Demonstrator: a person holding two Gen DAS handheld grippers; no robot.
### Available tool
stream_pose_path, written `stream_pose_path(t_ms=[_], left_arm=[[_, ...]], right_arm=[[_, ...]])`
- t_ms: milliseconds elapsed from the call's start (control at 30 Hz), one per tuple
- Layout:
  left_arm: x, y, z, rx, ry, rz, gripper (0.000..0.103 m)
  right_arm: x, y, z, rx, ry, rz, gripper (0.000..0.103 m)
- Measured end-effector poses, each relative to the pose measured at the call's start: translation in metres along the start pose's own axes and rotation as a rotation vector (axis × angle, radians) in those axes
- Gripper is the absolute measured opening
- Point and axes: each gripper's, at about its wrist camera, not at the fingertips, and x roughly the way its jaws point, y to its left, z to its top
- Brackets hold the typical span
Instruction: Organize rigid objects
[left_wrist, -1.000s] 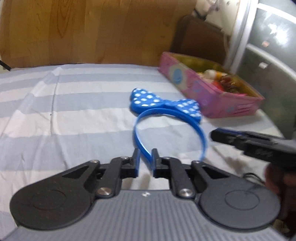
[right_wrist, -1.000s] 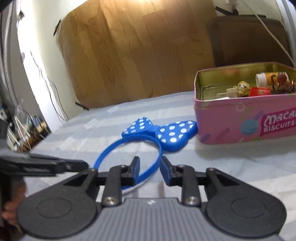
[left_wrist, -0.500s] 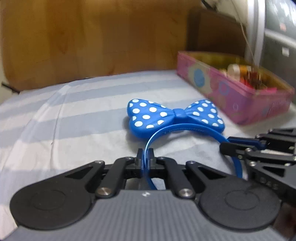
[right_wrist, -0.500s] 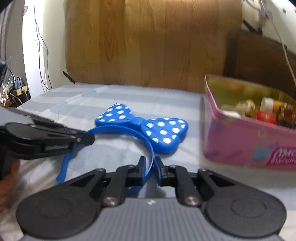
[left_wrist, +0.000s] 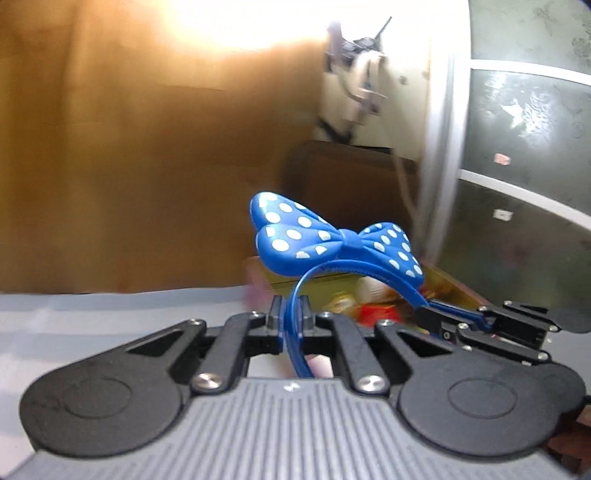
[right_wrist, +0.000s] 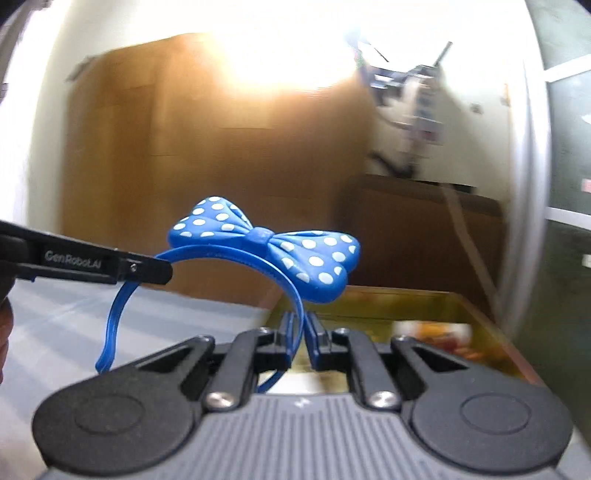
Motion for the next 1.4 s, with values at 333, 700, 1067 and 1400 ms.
stream_pose_path(t_ms=[333, 700, 1067, 1400], left_arm=[[0.154, -0.055, -0.003, 0.056, 0.24, 0.064, 0.024], [0.085, -0.06, -0.003, 0.106, 0.18, 0.113, 0.053], [0.012, -0.051, -0.031, 0.106, 0.145, 0.119, 0.078], [-0.031, -0.022, -0.053, 0.079, 0.155, 0.201, 0.103]], right_arm=[[0.095, -0.083, -0.012, 0.075, 0.218, -0.094, 0.022], [-0.007, -0.088, -0.038, 0.464, -0.064, -0.004, 0.044], [-0.077, -0.036, -0.052, 0.457, -0.081, 0.051, 0.069], [-0.102, 0.002, -0.052, 0.461, -0.083, 0.063, 0.103]])
